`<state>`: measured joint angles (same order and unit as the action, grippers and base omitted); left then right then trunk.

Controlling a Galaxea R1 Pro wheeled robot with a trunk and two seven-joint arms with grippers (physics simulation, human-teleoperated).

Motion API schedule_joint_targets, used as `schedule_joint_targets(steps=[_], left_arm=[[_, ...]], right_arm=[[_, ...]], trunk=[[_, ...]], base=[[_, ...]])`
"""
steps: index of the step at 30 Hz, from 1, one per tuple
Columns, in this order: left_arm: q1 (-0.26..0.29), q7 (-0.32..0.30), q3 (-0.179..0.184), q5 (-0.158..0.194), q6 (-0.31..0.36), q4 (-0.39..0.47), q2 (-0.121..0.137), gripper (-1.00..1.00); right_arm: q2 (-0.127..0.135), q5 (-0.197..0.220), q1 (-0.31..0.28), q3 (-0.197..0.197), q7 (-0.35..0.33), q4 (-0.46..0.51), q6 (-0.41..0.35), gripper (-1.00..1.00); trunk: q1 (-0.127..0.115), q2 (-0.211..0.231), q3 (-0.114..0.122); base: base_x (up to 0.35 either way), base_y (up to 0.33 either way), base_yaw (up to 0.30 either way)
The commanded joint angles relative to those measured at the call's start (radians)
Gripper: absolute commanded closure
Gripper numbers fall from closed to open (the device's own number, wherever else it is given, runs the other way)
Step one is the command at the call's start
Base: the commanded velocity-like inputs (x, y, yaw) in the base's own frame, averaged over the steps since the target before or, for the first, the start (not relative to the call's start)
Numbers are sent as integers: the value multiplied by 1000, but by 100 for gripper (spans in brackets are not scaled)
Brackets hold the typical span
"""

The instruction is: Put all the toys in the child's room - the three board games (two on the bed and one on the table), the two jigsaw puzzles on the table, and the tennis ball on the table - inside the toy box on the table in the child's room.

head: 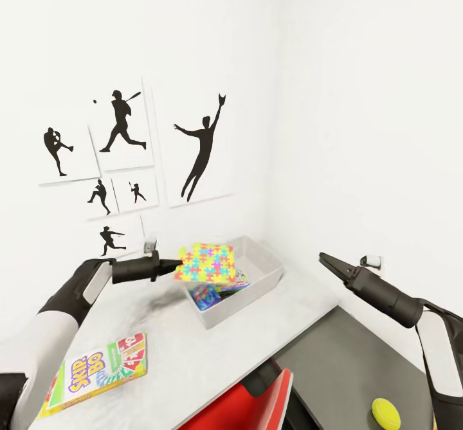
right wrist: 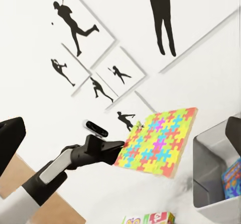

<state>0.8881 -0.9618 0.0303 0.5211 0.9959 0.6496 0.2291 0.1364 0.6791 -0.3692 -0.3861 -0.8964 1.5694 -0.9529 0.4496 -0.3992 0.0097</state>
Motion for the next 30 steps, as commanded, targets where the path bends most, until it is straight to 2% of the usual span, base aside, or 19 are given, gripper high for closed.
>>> schedule_joint_targets(steps=[1,4,5,6,8,9,12,14,16,21,30], left_arm=[[12,41,-23,1,2,-1,-25,100],[28,131,-91,1,1,-1,-74,100],[38,181,-121,1,0,-1,-98,100],[43,209,-133,1,0,-1,-109,100],[59,325,-166,1,-9,-2,-151,100],[63,380,-174,1,-21,-3,-167,100],[68,487,-188,4,-77,-7,-196,100],[69,529,-192,4,-119,-19,-217,100],[70,563,-194,5,-157,-36,-239,100],[70,615,-196,6,-206,-54,-264,100],[71,634,-196,5,-222,-59,-273,100]], right_arm=[[0,-1,0,-5,-1,0,-4,-100],[0,-1,0,-10,2,0,-4,-100],[0,-2,0,-11,2,0,-4,-100],[0,-2,0,-11,3,0,-4,-100],[0,-2,0,-12,3,0,-5,-100],[0,-2,0,-12,3,0,-5,-100],[-1,-2,0,-12,4,0,-6,-100],[-3,-2,0,-12,4,0,-5,-100],[-4,-2,0,-12,4,0,-5,-100],[-6,-2,0,-14,3,0,-4,-100],[-4,-3,0,-13,4,0,-4,-100]], trunk=[[0,-1,-1],[0,-1,-1],[0,-1,-1],[0,-1,-1],[0,-1,-1],[0,-1,-1],[0,-1,-1],[0,-1,-1],[0,-1,-1],[0,-1,-1],[0,-1,-9]], base=[[0,0,0],[0,0,0],[0,0,0],[0,0,0],[0,0,0],[0,0,0],[0,0,0],[0,0,0],[0,0,0],[0,0,0],[0,0,0]])
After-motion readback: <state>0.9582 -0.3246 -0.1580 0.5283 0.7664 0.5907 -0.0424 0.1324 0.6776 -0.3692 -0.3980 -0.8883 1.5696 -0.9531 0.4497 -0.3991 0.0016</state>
